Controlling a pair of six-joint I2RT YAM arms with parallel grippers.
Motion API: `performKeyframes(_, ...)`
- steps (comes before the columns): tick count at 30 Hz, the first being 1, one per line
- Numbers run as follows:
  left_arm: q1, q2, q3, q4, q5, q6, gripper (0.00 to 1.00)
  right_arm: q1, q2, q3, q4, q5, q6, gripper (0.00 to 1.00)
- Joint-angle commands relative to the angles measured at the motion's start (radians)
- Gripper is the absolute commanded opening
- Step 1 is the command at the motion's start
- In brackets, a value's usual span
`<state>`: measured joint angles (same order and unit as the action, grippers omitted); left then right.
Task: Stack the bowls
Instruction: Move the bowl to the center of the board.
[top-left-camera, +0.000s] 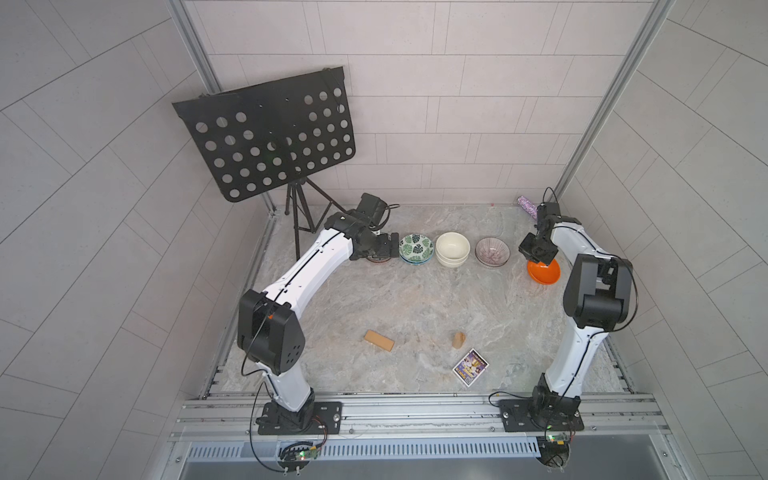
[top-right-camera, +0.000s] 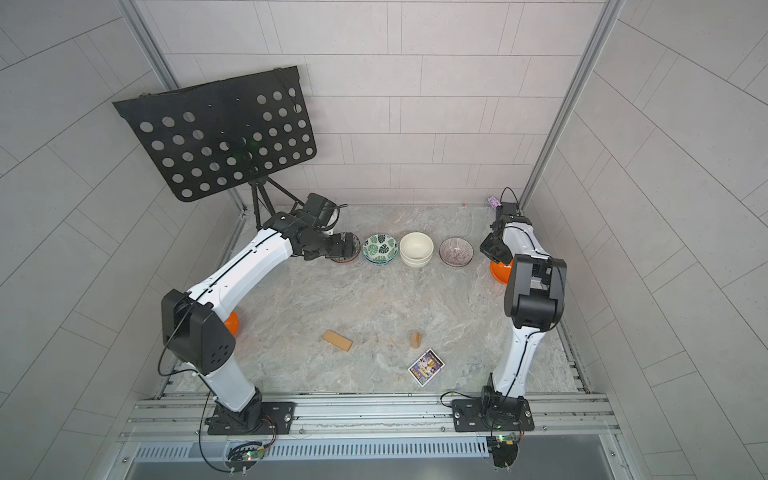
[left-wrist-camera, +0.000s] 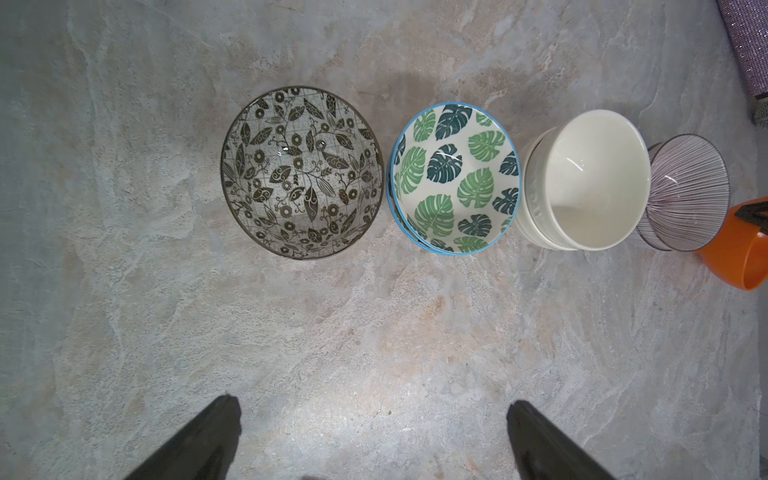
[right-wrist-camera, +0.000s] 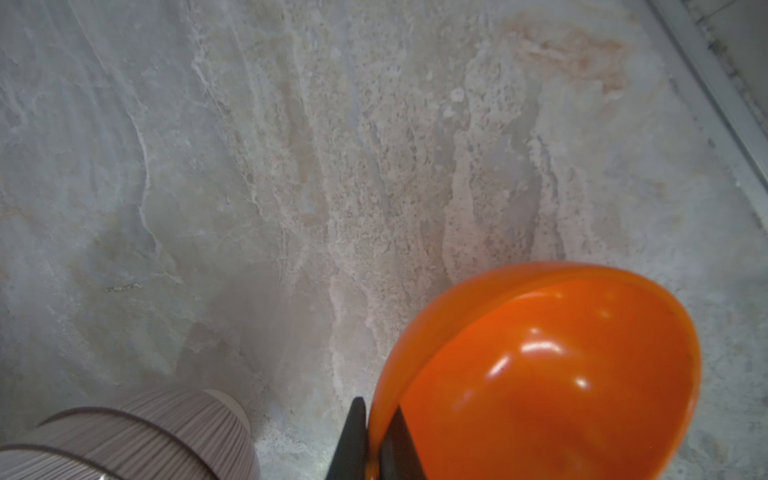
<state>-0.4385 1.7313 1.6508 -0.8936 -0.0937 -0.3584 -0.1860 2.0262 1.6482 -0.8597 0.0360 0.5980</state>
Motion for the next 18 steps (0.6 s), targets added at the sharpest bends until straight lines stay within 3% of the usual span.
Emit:
performKeyframes(1,0.012,0.023,0.036,0.012,-0.003,0.005,1.0,0.013,0.054,0.088,-0.053,0.03,-0.016,0.0)
performKeyframes(11,0.026,0.046,0.053,0.019,-0.001,0.002,1.0,0.046,0.177,0.247,-0.091,-0.022,0.001,0.05)
performKeyframes(18,0.034,0.05,0.057,0.019,0.002,0.001,1.0,0.068,0.195,0.283,-0.104,-0.041,0.002,0.15)
